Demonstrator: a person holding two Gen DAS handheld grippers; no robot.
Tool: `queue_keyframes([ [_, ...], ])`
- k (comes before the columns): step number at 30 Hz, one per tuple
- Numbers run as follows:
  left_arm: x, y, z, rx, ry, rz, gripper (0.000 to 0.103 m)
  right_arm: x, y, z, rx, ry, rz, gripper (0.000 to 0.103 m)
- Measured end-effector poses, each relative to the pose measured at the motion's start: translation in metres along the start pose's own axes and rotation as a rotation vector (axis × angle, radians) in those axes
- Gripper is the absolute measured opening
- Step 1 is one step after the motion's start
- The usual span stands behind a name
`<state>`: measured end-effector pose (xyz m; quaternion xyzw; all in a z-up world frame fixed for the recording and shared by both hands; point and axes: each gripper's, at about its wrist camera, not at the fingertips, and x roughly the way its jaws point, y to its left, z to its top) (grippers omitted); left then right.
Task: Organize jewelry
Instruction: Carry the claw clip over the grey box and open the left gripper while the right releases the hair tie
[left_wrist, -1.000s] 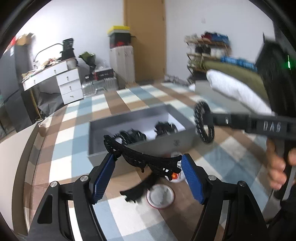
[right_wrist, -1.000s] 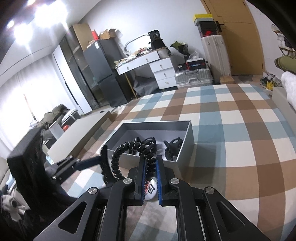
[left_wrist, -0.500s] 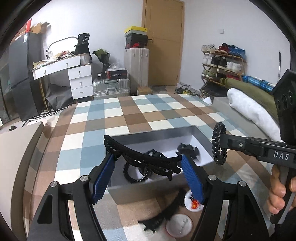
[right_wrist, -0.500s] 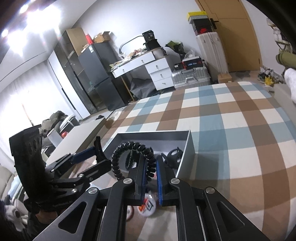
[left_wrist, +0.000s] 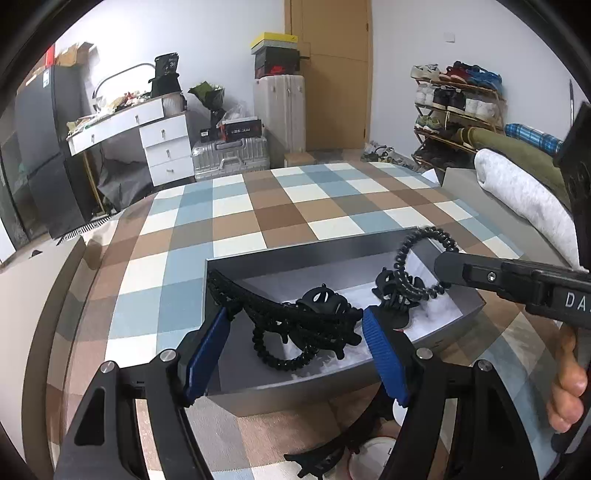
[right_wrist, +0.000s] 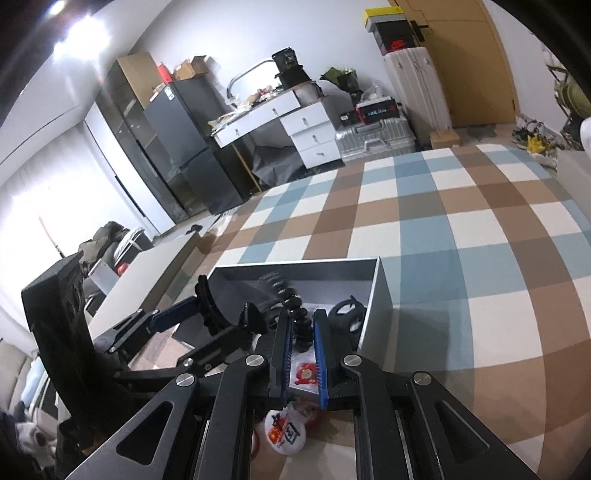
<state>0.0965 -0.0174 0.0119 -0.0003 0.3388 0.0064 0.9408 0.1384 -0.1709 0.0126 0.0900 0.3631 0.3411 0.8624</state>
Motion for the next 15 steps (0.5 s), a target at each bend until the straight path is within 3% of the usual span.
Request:
queue_keyframes([
  [12,-0.012,-0.010,0.000,0.047,0.006,-0.018,0.071,-0.016,0.002,0.002,-0.013,-0.027,0.010,0.015],
  [14,-0.016,-0.008,-0.002,0.038,0.011,-0.031,0.074,-0.017,0.002,0.001,-0.009,-0.026,0.005,0.025],
  [15,-0.017,-0.008,-0.003,0.031,0.012,-0.034,0.082,-0.018,0.001,0.001,-0.010,-0.024,0.003,0.028],
])
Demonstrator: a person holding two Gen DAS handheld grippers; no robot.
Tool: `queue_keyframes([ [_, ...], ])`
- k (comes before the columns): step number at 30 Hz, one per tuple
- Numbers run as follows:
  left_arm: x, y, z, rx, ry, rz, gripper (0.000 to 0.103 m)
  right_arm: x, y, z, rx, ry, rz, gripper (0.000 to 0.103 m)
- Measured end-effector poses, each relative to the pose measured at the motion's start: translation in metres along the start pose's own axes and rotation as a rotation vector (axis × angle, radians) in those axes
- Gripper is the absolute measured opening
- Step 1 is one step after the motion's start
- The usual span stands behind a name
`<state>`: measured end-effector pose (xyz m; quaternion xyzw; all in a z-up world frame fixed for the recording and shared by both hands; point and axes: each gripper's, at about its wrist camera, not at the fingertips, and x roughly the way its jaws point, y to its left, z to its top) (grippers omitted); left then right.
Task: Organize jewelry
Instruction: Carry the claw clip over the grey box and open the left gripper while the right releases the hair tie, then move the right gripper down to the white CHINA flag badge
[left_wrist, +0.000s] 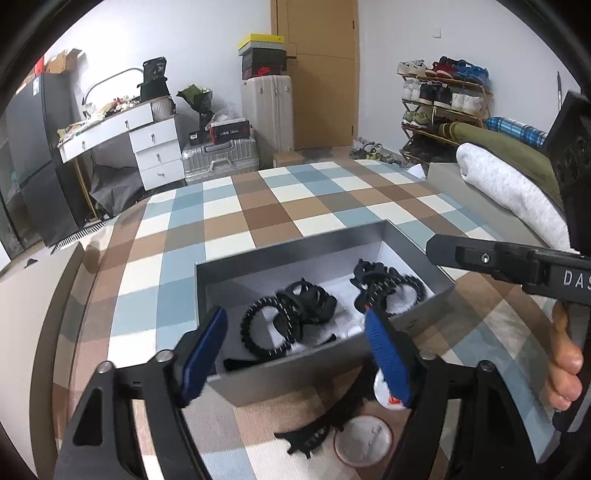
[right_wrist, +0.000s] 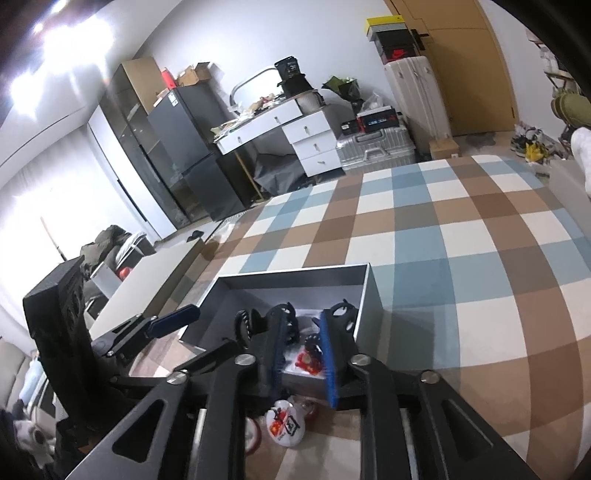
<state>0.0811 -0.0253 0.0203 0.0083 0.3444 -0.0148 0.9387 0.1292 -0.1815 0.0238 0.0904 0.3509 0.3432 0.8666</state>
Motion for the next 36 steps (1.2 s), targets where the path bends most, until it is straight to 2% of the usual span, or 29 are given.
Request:
queue_keyframes([
  [1,-0.002,0.000,-0.002,-0.006,-0.003,-0.002,0.085,-0.001,0.000,-0.001,-0.001,0.006,-0.001,0.036],
  [3,-0.009,0.001,-0.007,-0.014,-0.013,-0.015,0.085,-0.003,0.000,-0.004,-0.004,0.013,-0.011,0.048],
  [5,-0.013,0.002,-0.011,-0.023,-0.011,-0.021,0.085,-0.006,0.001,-0.008,-0.014,0.021,-0.019,0.079],
  [7,-0.016,0.005,-0.016,-0.048,-0.005,-0.033,0.086,-0.011,0.002,-0.012,-0.027,0.024,-0.035,0.090],
  [9,-0.020,0.008,-0.020,-0.068,0.003,-0.053,0.089,-0.015,0.004,-0.014,-0.044,0.021,-0.053,0.091],
  [12,-0.022,0.012,-0.025,-0.092,0.014,-0.058,0.102,-0.019,0.006,-0.016,-0.055,0.025,-0.067,0.096],
  [27,-0.020,0.032,-0.034,-0.134,0.021,0.002,0.102,0.000,0.003,-0.028,-0.060,0.124,-0.113,0.098],
  [33,-0.016,0.042,-0.037,-0.171,0.037,0.015,0.102,0.015,0.008,-0.038,-0.110,0.185,-0.188,0.097],
  [36,-0.016,0.046,-0.038,-0.188,0.044,0.020,0.102,0.021,0.012,-0.043,-0.133,0.208,-0.181,0.088],
])
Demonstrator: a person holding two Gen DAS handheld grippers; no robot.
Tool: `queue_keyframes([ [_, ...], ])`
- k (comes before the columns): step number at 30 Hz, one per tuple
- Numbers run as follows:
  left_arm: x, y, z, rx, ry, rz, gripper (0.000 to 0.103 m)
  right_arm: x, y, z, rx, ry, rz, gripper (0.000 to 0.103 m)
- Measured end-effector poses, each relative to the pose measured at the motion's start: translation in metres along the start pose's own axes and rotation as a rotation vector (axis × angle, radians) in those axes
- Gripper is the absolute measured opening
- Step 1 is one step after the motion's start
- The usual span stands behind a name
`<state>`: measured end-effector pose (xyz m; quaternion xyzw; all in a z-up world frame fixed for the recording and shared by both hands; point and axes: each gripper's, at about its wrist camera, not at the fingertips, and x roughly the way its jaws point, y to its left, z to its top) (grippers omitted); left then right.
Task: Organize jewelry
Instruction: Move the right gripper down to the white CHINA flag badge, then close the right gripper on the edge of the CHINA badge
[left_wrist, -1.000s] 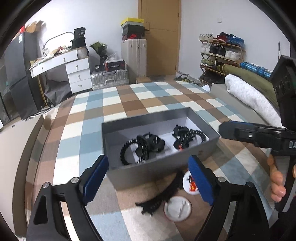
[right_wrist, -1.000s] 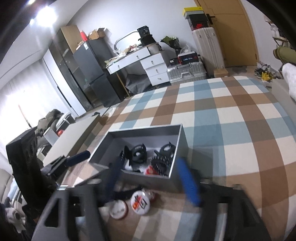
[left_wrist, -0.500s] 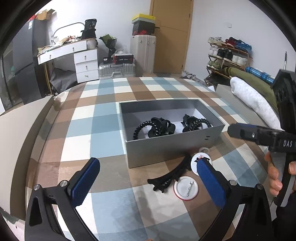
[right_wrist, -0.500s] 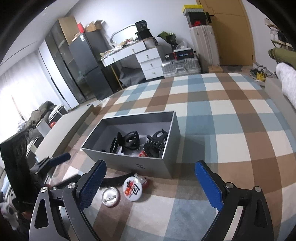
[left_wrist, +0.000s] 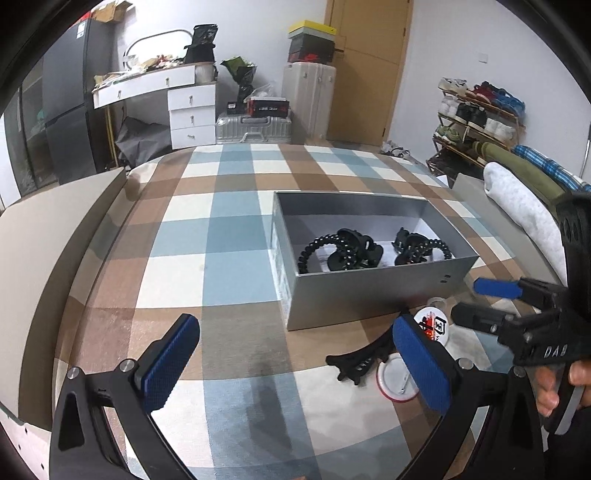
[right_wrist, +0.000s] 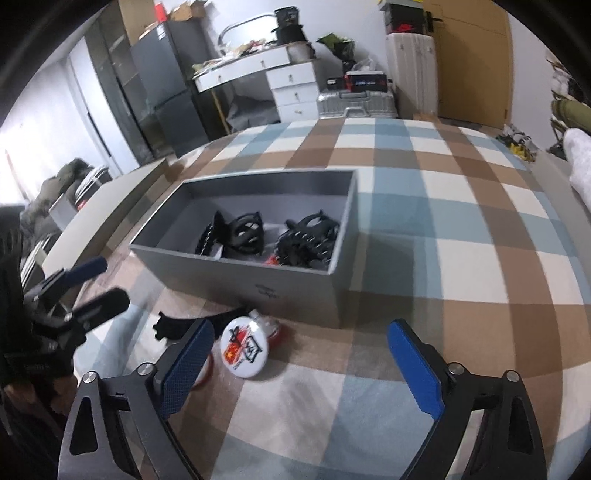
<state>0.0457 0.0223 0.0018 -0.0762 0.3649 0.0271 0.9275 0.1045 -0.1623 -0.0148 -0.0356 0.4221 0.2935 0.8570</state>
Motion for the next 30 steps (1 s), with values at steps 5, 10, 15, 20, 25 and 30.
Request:
queue_keyframes([
  [5,-0.003,0.004,0.001,-0.017,0.000,0.003,0.102,0.007,0.013,-0.005,-0.051,0.045,0.064,0.071],
  [10,-0.002,0.005,0.001,-0.018,0.001,0.006,0.102,0.011,0.028,-0.010,-0.107,0.068,0.105,0.063],
  [15,0.000,0.004,0.001,-0.012,0.010,0.003,0.102,0.015,0.035,-0.012,-0.118,0.071,0.105,0.059],
  [20,0.001,0.004,0.000,-0.006,0.017,0.003,0.102,0.022,0.036,-0.014,-0.119,0.084,0.097,0.053],
  [25,0.001,0.004,0.000,-0.007,0.019,0.001,0.102,0.023,0.040,-0.015,-0.128,0.079,0.096,0.048],
  [30,0.001,0.003,0.000,-0.001,0.022,0.000,0.102,0.024,0.044,-0.016,-0.156,0.072,0.069,0.046],
])
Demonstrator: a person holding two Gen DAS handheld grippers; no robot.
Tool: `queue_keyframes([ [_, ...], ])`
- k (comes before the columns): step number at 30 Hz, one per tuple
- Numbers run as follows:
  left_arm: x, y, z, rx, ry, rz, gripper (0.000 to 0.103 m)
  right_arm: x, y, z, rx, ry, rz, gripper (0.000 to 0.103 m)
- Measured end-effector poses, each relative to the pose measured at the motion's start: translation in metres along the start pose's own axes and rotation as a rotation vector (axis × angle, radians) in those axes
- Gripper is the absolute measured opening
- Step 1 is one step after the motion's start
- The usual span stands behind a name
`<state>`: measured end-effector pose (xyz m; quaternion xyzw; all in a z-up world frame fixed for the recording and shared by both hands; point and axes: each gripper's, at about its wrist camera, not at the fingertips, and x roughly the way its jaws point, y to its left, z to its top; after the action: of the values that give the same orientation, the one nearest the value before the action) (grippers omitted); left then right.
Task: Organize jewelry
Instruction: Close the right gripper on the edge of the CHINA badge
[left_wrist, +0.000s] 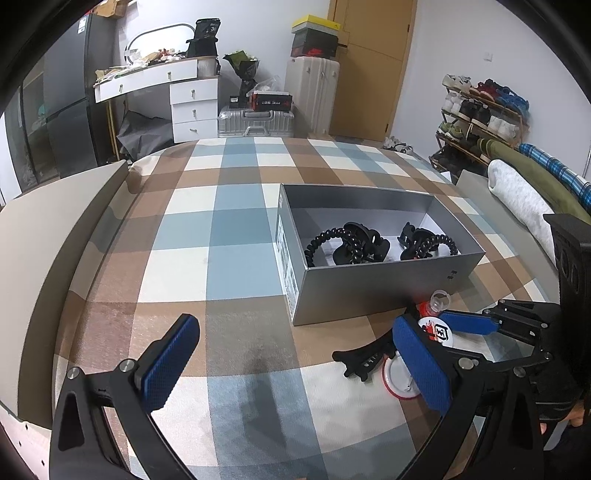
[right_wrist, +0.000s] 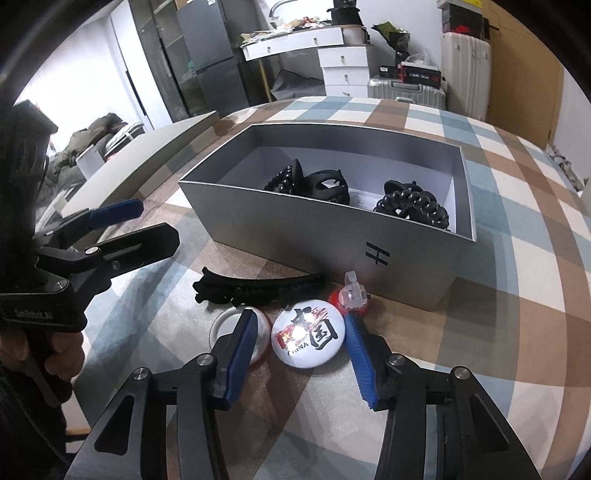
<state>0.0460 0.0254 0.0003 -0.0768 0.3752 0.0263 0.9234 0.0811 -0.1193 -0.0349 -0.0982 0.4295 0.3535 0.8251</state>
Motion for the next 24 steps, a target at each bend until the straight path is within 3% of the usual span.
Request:
queue_keyframes([
  [17,0.001,-0.001,-0.001,0.008,0.008,0.000,0.102,-0.002,0.008,-0.006,-0.143,0.060,-0.053,0.045],
  [24,0.001,-0.002,-0.002,0.009,0.010,-0.001,0.102,0.002,0.015,-0.006,-0.160,0.038,-0.078,0.046],
])
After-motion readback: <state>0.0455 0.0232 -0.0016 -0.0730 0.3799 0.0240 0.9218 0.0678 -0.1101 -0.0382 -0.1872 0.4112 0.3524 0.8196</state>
